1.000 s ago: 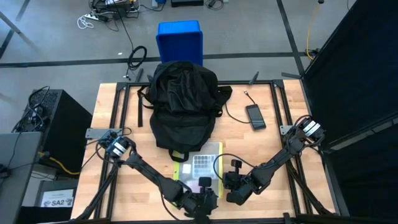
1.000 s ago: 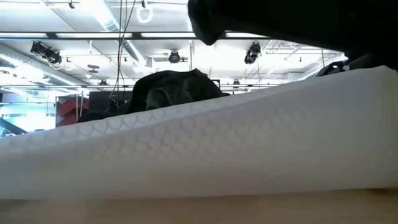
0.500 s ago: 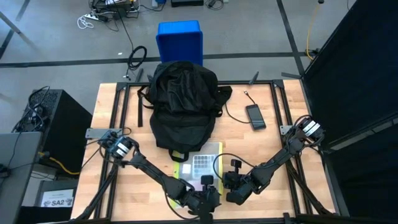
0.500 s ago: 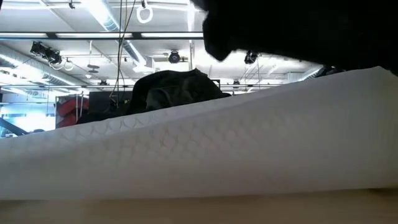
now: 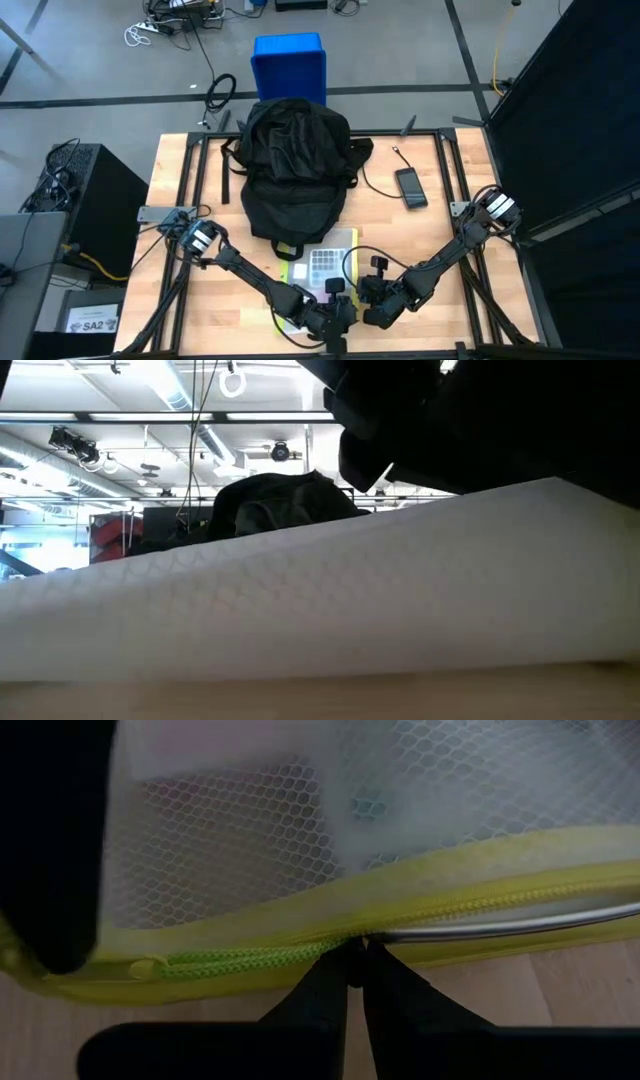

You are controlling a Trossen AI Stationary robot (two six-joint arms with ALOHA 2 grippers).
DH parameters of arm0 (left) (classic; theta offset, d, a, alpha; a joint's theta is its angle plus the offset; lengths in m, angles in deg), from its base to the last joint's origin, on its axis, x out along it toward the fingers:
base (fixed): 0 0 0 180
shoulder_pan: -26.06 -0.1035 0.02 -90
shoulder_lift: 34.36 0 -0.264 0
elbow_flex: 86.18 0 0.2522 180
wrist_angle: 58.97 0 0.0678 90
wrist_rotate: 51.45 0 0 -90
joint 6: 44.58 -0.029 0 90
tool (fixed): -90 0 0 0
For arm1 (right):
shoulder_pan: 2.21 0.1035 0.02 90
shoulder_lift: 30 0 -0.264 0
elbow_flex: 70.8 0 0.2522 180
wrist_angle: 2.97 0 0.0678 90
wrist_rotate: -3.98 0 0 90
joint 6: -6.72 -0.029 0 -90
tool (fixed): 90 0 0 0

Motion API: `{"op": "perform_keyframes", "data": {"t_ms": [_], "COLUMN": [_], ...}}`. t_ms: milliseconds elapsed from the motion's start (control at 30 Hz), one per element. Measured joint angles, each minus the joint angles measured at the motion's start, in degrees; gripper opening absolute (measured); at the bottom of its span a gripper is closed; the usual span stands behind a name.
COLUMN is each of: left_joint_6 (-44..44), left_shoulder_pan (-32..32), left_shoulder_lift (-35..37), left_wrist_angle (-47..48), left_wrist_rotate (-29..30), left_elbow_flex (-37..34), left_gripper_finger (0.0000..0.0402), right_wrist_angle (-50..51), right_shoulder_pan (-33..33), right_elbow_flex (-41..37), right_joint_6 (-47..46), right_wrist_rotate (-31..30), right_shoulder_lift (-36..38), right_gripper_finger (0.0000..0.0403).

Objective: Unpack backpack
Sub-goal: Close the yellow zipper pouch

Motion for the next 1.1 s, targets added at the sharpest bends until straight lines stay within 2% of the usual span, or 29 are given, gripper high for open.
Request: {"op": "perform_keyframes", "data": {"t_ms": [100,167,367,600,1100], "left_joint_6": [-0.1,-0.5,-2.2,-2.7,-0.3], "left_shoulder_pan": [0.0,-0.1,0.8,2.6,4.0], "left_shoulder_lift": [0.0,0.0,0.1,1.4,1.9], "left_wrist_angle": [1.6,1.7,1.9,4.4,7.5], "left_wrist_rotate": [-0.6,-0.8,0.4,2.8,2.1], "left_elbow_flex": [0.0,0.0,0.0,-0.1,-0.1], "left_gripper_finger": [0.0027,0.0009,0.0002,0.0001,0.0], "right_wrist_angle": [0.0,0.0,1.0,6.5,7.3], "right_shoulder_pan": [0.0,0.0,0.0,0.1,-0.6], "right_elbow_flex": [0.0,0.0,0.0,0.3,0.3], "right_joint_6": [0.0,0.0,-0.2,-3.4,-5.8], "right_wrist_rotate": [0.3,0.5,1.2,2.3,5.7], "right_shoulder_lift": [0.0,0.0,0.0,0.0,0.1], "right_gripper_finger": [0.0,0.0,0.0,0.0,0.0]}}
